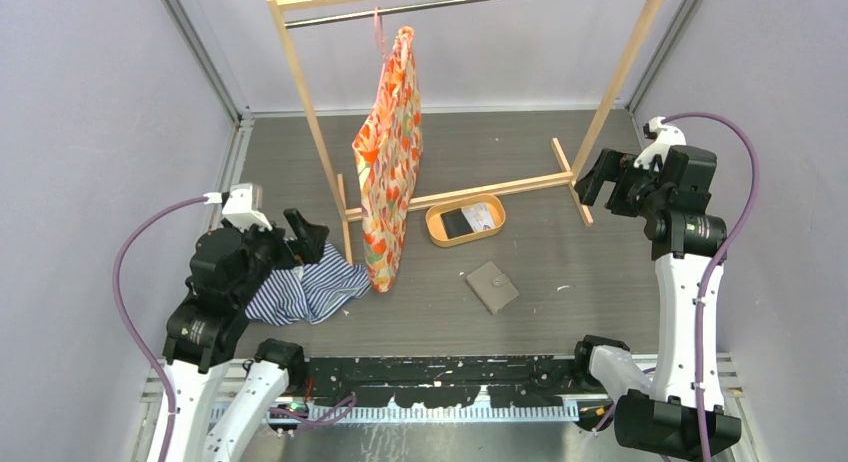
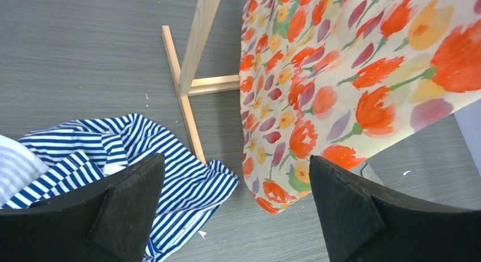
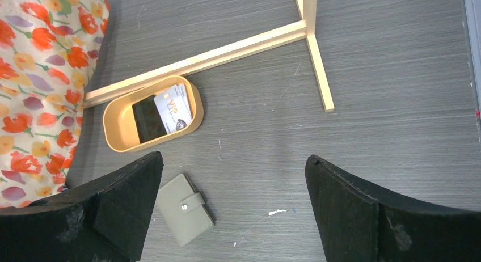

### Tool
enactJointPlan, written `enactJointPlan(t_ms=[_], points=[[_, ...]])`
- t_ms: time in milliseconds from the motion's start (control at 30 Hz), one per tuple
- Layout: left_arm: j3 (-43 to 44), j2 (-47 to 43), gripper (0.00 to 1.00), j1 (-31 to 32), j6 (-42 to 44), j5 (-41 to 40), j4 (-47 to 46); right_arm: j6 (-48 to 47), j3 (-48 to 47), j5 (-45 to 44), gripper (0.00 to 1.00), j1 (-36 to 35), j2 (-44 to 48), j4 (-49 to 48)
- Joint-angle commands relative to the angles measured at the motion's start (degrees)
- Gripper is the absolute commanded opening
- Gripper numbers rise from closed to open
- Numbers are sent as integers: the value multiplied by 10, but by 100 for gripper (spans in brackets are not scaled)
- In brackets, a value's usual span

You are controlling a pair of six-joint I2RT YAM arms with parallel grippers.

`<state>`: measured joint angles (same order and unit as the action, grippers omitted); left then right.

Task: Put the credit cards into the card holder
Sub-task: Open the card holder at the center of the board.

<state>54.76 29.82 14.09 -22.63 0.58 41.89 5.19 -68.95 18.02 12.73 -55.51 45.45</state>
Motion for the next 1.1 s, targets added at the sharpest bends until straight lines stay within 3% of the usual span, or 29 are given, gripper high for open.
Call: enactJointPlan(t_ms=[0,267,367,467,533,667,933,1067], points=[[-15,3,100,-18,-23,37,5,29,2,-24,100,5,9,-31],[-71,-19,100,-31,-71,158,-35,16,33,42,100,6,-2,-61],[-103,-18,100,-32,-98,223,-66,-46,56,150,100,6,-22,-71],[-125,-4,100,-26,-106,277,-81,-170,64,264,100,-4,-51,-29],[-137,-4,100,-8,-103,279,-86,-243,73,297,100,-29,-70,-4],[-174,-17,100,37,-108,263,-111,-308,109,268,100,-104,-100,-20],[-286,7,99,117,-209,274,-278,-176,150,277,100,-127,-184,-139],[-312,-29,98,157,-223,244,-290,-328,151,295,99,-173,-182,-43]])
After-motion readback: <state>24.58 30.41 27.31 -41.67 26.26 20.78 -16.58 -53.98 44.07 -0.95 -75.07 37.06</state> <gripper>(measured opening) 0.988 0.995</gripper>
